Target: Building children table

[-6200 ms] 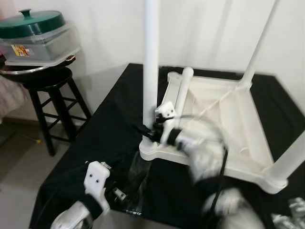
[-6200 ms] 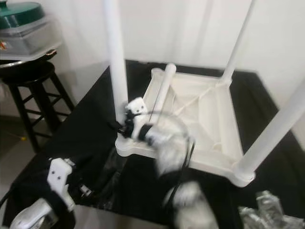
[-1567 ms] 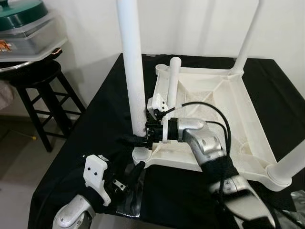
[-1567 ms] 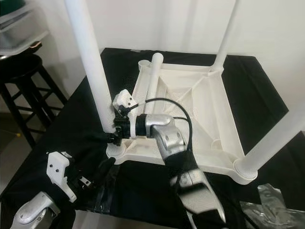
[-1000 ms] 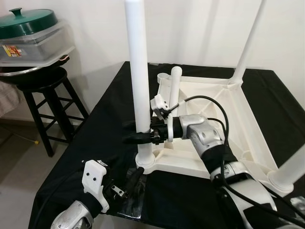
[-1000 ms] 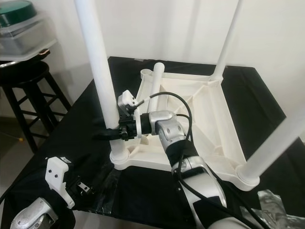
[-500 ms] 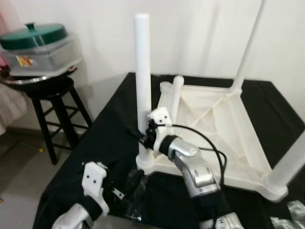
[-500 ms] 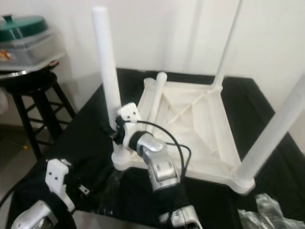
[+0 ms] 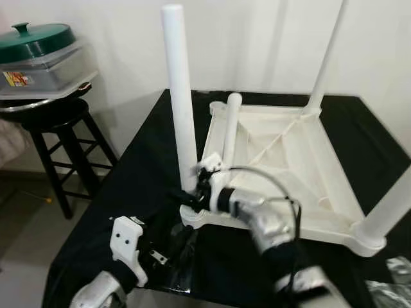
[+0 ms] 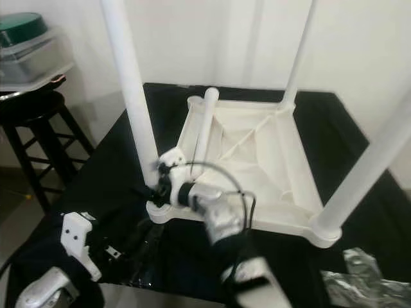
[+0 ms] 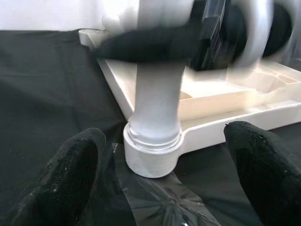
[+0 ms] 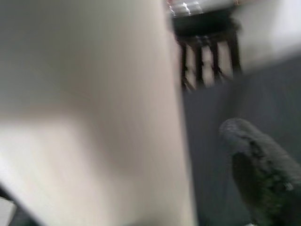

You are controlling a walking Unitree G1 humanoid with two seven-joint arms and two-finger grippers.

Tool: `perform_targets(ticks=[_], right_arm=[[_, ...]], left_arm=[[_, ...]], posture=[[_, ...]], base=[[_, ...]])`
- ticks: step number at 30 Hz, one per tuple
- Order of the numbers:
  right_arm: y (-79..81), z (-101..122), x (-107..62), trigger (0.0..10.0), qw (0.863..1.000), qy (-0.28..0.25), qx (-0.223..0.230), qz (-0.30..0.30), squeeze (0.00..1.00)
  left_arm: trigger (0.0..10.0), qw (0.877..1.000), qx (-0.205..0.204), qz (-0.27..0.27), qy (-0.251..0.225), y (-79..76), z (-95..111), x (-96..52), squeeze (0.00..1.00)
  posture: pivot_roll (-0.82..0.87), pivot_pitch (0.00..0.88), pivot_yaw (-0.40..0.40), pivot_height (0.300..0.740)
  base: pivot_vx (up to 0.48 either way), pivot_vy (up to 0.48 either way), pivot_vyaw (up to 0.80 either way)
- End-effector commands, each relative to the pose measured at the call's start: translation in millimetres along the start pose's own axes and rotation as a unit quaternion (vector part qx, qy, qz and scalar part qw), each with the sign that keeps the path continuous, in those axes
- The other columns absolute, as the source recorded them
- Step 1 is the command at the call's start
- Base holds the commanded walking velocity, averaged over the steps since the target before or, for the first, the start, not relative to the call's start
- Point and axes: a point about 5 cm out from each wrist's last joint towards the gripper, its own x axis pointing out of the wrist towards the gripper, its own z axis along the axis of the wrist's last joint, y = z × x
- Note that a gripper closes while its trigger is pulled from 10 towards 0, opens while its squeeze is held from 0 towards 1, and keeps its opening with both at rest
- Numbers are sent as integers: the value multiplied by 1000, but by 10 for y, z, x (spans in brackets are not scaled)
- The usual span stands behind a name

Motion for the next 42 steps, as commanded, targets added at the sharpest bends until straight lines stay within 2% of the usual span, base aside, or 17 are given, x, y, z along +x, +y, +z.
perform_targets(ticks=[1,2,4,9,10,11,12,24,27,28,29,30,31,32,35,36,42], right_arm=[[86,142,-27,10000,996,-27,-26,79,1000],[99,175,-77,10000,990,-17,-50,131,0],[80,195,-139,10000,978,5,-78,195,0],[-40,226,-84,10000,977,22,-79,198,0],[-80,220,-60,8275,977,28,-75,198,0],[-102,214,-48,8275,977,33,-73,198,0],[-122,205,-39,0,977,38,-66,200,0],[-199,128,-86,0,978,32,-31,204,0],[-218,-80,-139,0,993,28,-12,113,0],[-218,-80,-139,0,993,28,-12,113,0],[-198,-191,-118,0,998,37,0,58,0],[-198,-191,-118,0,998,37,0,58,0],[-211,-359,-71,0,989,33,38,-138,0],[-8,-536,-77,0,980,46,58,-183,0],[140,-620,-90,0,976,51,70,-199,0],[202,-597,-64,0,982,51,43,-179,0],[132,-575,-10,0,987,57,46,-143,0]], left_arm=[[10000,1000,-3,0,5,12,-23,1,0],[10000,1000,-3,0,5,11,-22,5,0],[10000,1000,-2,0,4,8,-23,14,0],[10000,1000,-1,0,4,5,-23,24,0],[10000,1000,-1,0,4,2,-23,30,0],[10000,1000,-1,0,3,-1,-23,34,0],[10000,1000,-1,1,3,-4,-22,34,0],[10000,1000,-2,1,2,1,-14,9,0],[10000,1000,-3,1,1,3,-10,-8,0],[10000,1000,-3,1,1,3,-10,-8,0],[10000,1000,-3,2,1,4,-10,-15,0],[10000,1000,-3,2,1,4,-10,-15,0],[10000,1000,-3,2,1,12,-8,-22,0],[10000,1000,-3,3,1,18,-2,-23,0],[10000,1000,-3,3,1,22,3,-23,0],[10000,1000,-5,0,2,33,-4,-20,0],[10000,1000,-7,-6,6,31,-19,-9,0]], posture=[[13,25,10,740],[14,25,10,740],[20,20,8,740],[29,17,6,740],[37,14,4,740],[37,14,4,740],[40,13,4,740],[36,18,6,740],[28,30,-2,740],[28,30,-2,740],[26,32,-5,740],[26,32,-5,740],[12,38,-2,740],[9,49,6,740],[9,49,6,740],[-10,38,28,740],[3,33,13,740]], base=[[0,0,0],[0,0,0],[0,0,0],[0,0,0],[0,0,0],[0,0,0],[0,0,0],[0,0,0],[0,0,0],[0,0,0],[0,0,0],[0,0,0],[0,0,0],[0,0,0],[0,0,0],[0,0,0],[0,0,0]])
